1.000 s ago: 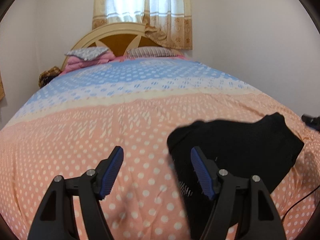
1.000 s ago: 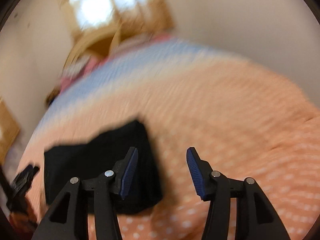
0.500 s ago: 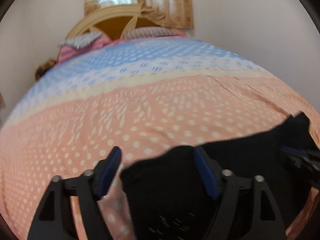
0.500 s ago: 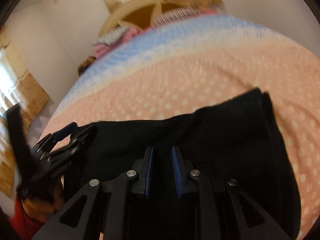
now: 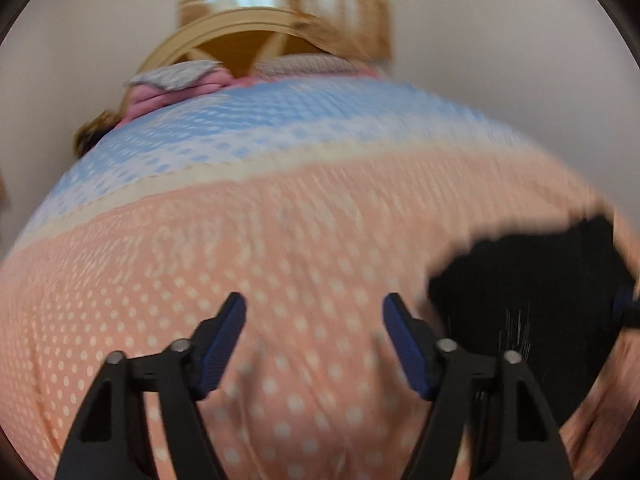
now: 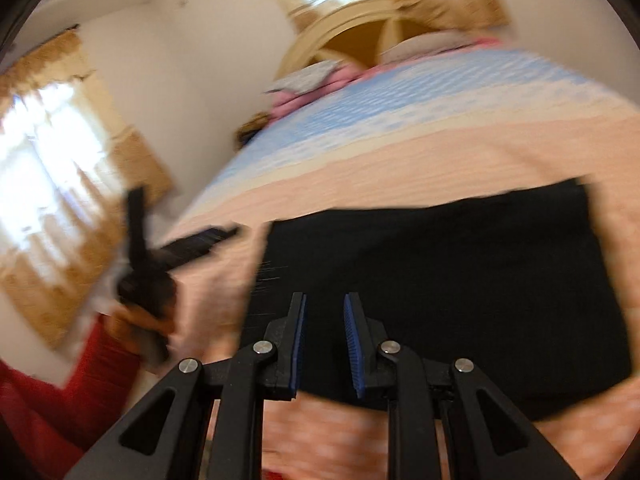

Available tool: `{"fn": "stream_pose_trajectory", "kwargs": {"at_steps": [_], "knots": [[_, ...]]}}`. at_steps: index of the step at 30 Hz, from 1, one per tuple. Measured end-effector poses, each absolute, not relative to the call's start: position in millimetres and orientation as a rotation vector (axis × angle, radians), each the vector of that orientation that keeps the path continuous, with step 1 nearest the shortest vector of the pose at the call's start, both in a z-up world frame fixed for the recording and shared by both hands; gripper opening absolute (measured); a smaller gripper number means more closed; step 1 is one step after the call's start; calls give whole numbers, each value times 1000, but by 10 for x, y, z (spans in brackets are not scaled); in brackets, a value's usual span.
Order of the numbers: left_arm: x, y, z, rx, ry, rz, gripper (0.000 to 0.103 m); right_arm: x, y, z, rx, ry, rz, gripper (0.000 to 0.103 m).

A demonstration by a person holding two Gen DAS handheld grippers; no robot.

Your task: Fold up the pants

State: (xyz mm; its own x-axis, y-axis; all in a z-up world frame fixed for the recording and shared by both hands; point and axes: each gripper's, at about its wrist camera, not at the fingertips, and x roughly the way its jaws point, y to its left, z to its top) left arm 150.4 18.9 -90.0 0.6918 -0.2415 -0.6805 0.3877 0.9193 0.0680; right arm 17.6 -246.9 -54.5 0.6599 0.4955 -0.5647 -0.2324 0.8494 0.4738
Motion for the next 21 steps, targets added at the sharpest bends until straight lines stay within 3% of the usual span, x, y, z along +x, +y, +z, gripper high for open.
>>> {"fn": "stream_pose_trajectory", "kwargs": {"at_steps": [7,13,21], "knots": [[1611,-16,-1005,211,742,-473,64,490,-1818,-944,284,886,506,21],[1735,-152,-928,197,730,-522,63,597,-2148,-1230,523,912,547,18],[2263,-437,-826,204,714,-395,63,581,-2160,-1221,508,914,550,18]]}}
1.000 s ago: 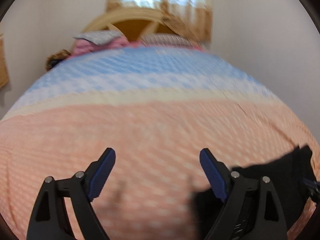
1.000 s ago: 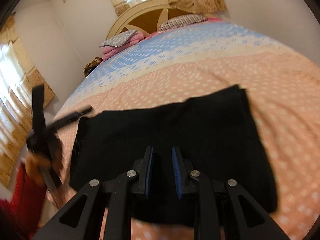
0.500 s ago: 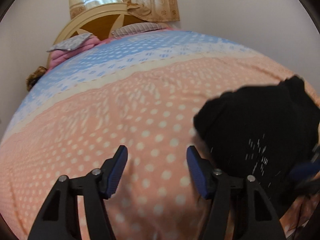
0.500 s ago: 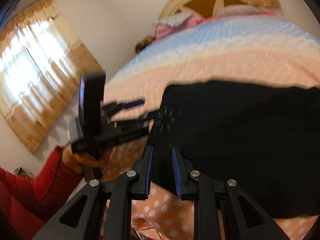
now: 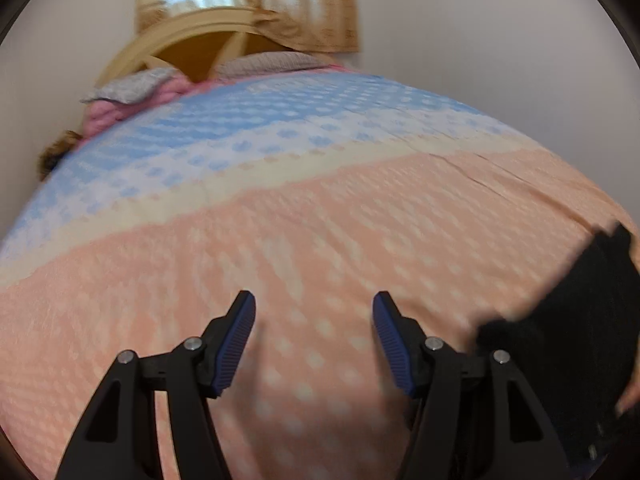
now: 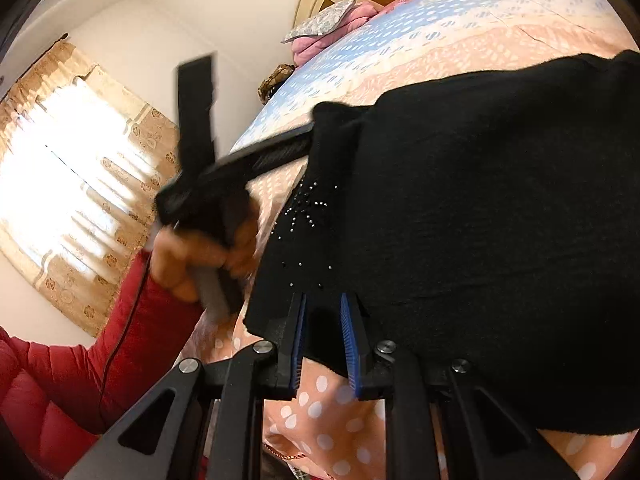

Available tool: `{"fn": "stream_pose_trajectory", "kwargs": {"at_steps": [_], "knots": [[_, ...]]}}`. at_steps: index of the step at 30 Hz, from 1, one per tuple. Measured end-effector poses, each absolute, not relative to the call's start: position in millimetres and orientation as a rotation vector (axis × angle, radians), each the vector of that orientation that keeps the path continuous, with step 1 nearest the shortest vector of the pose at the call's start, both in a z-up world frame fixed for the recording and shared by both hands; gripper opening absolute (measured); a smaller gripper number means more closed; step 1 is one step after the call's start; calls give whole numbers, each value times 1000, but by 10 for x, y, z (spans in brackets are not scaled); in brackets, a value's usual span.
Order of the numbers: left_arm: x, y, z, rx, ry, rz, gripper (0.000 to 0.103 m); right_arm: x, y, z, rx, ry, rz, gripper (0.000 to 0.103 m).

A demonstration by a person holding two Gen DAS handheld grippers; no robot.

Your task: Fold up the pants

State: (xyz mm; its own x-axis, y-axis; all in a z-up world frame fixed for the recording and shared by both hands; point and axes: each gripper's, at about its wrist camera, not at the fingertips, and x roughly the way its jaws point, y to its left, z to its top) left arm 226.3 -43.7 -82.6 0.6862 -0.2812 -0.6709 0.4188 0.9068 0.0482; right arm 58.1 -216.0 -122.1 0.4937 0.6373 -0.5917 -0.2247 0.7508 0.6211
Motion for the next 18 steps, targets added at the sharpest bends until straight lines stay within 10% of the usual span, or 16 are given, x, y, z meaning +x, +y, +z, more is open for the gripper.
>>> {"fn": "stream_pose_trajectory", "kwargs": {"at_steps": [18], "knots": [[931,-242,-1130,-50,832,-537,66,1263,-1589,-374,17,867,515,23]]}}
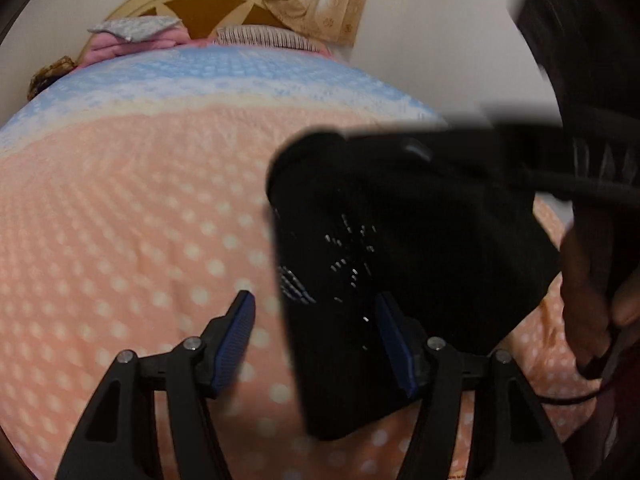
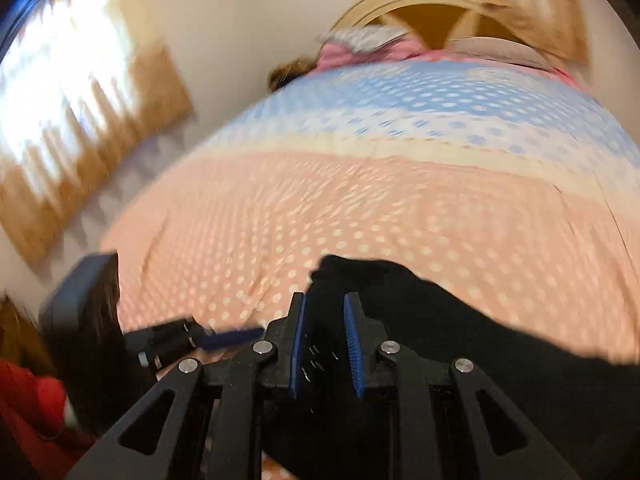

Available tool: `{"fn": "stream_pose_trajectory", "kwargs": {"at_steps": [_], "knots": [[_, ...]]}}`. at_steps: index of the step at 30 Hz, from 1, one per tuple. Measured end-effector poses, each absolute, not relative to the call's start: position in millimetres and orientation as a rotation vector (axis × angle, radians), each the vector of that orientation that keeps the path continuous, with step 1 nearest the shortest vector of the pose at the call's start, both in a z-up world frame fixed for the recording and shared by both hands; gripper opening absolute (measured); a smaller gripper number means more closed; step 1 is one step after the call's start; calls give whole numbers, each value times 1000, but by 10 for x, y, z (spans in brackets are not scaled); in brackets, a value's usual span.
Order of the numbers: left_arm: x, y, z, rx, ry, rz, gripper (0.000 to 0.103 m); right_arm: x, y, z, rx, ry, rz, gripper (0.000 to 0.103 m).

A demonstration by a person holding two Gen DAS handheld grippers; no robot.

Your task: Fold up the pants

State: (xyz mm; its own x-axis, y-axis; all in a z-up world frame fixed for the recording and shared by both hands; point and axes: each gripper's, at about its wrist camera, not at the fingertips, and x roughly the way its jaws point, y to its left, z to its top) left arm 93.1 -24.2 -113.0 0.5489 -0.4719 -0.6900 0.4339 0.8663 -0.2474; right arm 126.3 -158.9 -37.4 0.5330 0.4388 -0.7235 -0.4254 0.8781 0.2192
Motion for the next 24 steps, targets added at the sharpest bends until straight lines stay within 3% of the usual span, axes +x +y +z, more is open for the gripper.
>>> {"fn": "stream_pose_trajectory", "kwargs": {"at_steps": [3,5,7,11,15,17,19,24], "knots": [[854,-302,-1175,-30,778,-513,67,1418,-1248,-586,-200,930,440,45],[808,-332,-1248,-27,761,-507,67,1535,-1127,-838,-307,1001,376,45],[782,-377,-1259,-4,737,-497,67,1662,-1077,-943,-355,1008,339,55],[733,-390,-1278,-4,736,-483,66,1963,-1245,-1019,-237,1102,288,64],[675,-421,-1271,12,715,-480,66,2207,-1269,-1005,-277,1059,80,65],[667,-393,-1268,-7,719,-491,66,2259,-1468,-898,-102,1065,118,55],[638,-402,-1273,-6,711,-479,66,2170,-1650,-718,61,1039,200,54],[544,-356,-1294,-8,696,-460,66,1898,-1397,-597,-31,1076,389,54]]}}
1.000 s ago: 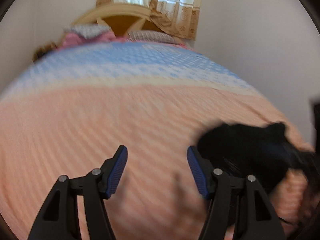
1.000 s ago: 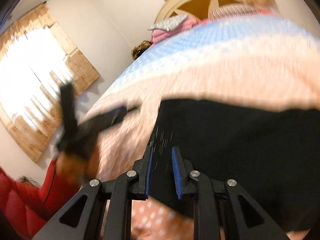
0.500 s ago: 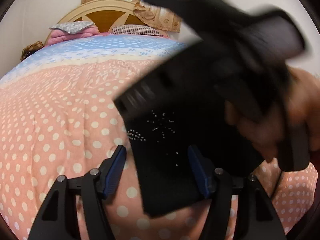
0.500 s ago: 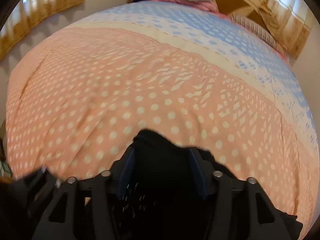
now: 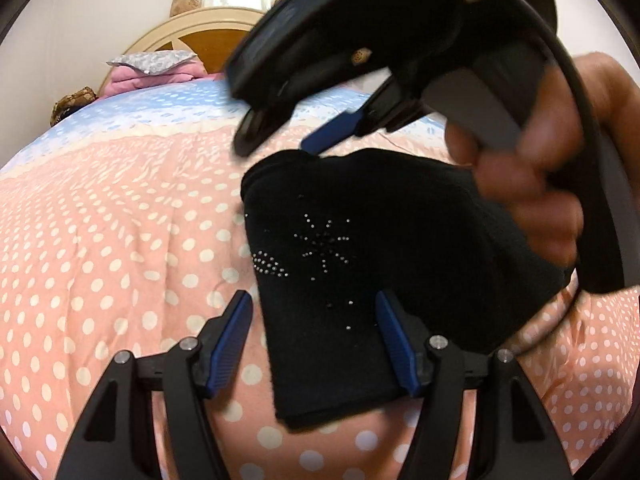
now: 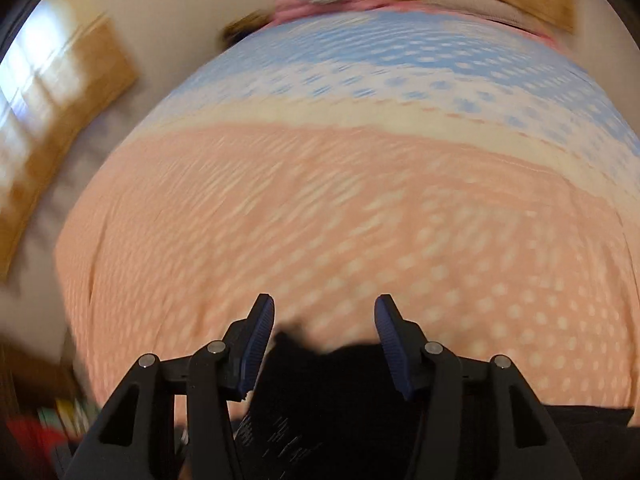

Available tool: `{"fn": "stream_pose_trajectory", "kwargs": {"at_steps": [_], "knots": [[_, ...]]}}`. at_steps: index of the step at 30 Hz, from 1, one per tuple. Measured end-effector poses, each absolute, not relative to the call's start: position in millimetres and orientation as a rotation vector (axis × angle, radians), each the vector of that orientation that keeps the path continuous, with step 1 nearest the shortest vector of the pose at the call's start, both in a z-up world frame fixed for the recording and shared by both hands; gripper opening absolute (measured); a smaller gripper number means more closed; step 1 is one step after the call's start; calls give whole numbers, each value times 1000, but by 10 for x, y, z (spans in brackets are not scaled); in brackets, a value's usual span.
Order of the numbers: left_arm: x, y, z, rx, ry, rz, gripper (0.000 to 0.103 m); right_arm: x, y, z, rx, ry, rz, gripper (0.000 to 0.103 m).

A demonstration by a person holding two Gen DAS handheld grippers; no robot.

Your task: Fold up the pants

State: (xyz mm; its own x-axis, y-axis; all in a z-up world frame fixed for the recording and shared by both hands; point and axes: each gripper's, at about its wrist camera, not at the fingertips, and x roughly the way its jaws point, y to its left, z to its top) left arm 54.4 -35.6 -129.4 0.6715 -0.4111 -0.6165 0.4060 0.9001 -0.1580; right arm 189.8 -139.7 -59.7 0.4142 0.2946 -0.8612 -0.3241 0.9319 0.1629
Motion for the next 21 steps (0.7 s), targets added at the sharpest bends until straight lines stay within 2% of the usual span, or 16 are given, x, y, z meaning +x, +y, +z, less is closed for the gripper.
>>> {"fn": "stream_pose_trajectory", "kwargs": {"at_steps": [2,3,4,6,7,9,13,17,18,19,21], "knots": [[561,-377,-1317,0,704,-458,66,1855,-1118,-769,-239,1115,357,54],[559,-376,-1328,3,702,-457,66,1870,-1021,-908,-353,1128,293,61],[554,-381,-1336,9,695,-457,66,1909,-981,-992,-388,1121,265,73],[543,-375,-1321,14,686,-461,66,2068,-1089,-1039,-317,1141,204,80],[541,-367,-1312,9,682,-465,66,2128,-1162,-998,-256,1134,172,80],[504,-362,-1289,12,673,-474,68,2134,-1394,-760,-153,1000,78,74],[552,-265,-1247,-35,698,-514,68,1680,-2206,-237,229,786,132,74],[616,-193,-1059,-37,728,-528,68,1077,-2932,-48,313,682,54,74],[612,-181,-986,-36,703,-527,68,877,-3104,-47,332,674,65,65],[611,-180,-919,-31,678,-522,68,666,-3293,-66,349,683,81,46],[632,-205,-745,-31,626,-531,69,374,-3514,-134,363,719,62,30]]}}
